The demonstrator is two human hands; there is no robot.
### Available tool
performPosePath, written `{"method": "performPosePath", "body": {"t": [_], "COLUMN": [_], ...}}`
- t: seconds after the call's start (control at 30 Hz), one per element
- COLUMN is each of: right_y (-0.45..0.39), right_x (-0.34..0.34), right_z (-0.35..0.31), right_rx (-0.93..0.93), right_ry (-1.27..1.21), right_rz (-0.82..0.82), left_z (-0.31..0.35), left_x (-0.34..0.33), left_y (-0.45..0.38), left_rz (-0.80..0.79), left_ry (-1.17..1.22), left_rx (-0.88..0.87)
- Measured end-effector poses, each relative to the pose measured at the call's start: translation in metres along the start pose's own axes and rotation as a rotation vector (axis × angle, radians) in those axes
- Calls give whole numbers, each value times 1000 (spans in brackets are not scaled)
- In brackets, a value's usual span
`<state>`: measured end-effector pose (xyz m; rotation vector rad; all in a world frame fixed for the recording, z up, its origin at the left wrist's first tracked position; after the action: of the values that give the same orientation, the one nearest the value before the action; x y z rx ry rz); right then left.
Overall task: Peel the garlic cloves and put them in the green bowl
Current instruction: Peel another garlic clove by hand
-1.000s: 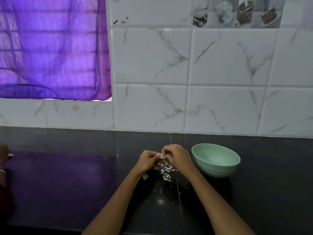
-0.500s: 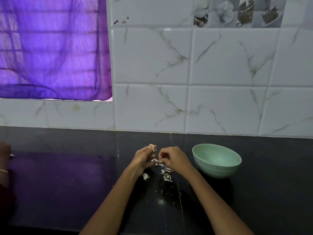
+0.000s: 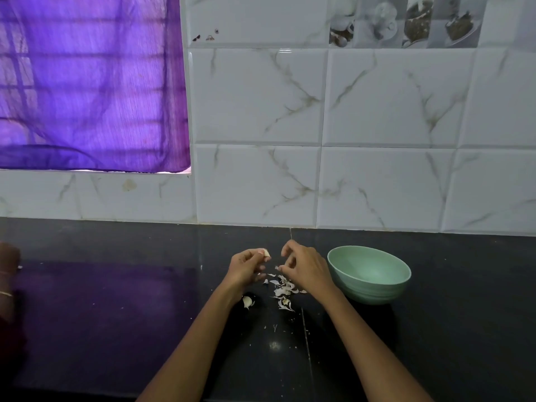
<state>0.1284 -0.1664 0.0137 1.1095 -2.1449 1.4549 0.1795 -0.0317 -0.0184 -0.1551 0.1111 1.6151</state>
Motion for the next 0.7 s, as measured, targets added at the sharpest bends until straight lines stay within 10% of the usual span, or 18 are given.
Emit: {"method": "performPosePath", "body": {"t": [0.7], "right_y": [-1], "right_x": [4], "right_z": [3], "right_rx": [-73], "right_ry": [25], "right_rz": [44], "left_z": [1], "left_x": [6], "left_y": [2], "left_rz": [17], "left_ry": [112], "left_rx": [42]}}
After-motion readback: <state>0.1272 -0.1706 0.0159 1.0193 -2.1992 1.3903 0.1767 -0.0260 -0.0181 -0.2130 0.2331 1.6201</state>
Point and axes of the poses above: each hand's wrist, its own y-axis away from the middle knuckle, its own x-axis out of the back of the hand, z = x × y, the point moved 4 cm from there along -y, towards the middle knuckle, and after that the axes turned 15 degrees about z, right-handed, at the moved point
